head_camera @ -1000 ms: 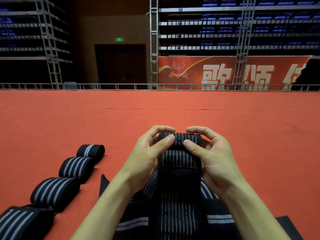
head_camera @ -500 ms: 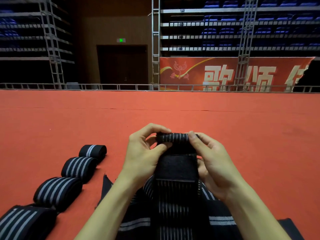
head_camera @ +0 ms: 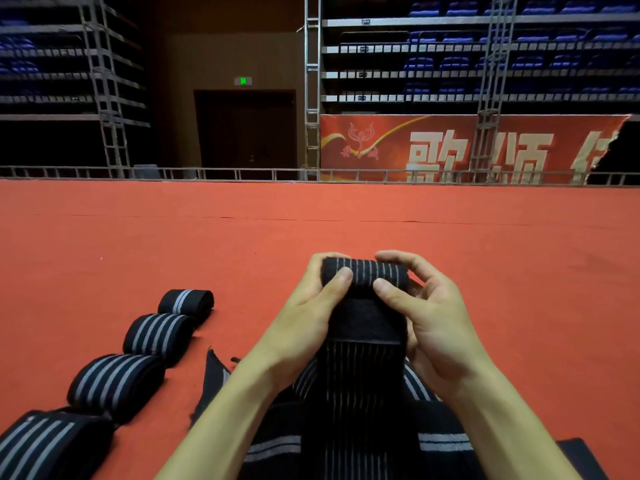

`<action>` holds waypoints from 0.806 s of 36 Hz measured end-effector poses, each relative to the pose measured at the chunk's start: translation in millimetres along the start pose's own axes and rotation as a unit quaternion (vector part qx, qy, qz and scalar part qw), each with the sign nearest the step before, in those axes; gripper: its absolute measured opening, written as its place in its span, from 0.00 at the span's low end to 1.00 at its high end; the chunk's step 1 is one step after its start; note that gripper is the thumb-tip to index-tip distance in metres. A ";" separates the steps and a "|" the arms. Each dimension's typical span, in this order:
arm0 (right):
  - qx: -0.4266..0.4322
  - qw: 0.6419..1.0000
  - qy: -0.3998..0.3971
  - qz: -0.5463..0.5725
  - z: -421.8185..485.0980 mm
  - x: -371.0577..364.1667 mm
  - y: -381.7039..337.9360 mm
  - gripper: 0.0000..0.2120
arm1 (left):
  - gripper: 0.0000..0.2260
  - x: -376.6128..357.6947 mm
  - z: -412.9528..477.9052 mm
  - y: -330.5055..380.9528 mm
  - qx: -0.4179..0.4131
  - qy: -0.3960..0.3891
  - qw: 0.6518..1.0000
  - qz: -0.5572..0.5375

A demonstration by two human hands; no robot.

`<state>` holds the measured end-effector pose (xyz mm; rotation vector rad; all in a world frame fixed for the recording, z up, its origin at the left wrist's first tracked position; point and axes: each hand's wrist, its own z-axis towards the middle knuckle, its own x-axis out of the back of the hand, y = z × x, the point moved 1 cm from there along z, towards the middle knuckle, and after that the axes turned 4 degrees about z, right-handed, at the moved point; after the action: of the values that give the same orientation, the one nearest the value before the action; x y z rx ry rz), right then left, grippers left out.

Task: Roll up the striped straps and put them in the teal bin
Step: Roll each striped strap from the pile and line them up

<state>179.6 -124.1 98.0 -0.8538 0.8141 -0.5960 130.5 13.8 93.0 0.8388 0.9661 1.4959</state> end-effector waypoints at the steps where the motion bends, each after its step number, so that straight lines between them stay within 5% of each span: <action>1: 0.002 1.000 -0.003 -0.003 -0.2 -0.4 -0.1 0.13 | 0.12 -0.5 -0.2 0.1 0.000 -0.004 1.000 -0.004; 5: 0.009 1.000 -0.005 -0.019 -1.4 -0.6 0.5 0.16 | 0.07 2.1 1.7 -1.3 -0.020 0.001 1.000 0.000; 18: -0.020 1.000 -0.013 -0.006 0.6 -3.9 6.5 0.14 | 0.17 6.6 2.0 3.2 -0.147 0.087 0.981 0.093; 29: 0.028 0.998 -0.043 -0.032 1.6 -0.5 8.2 0.11 | 0.13 -3.4 0.1 0.6 0.019 0.014 0.999 -0.029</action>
<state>181.7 -118.7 92.0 -0.8501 0.6918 -0.6313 130.8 10.4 93.6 0.8127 1.0337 1.4470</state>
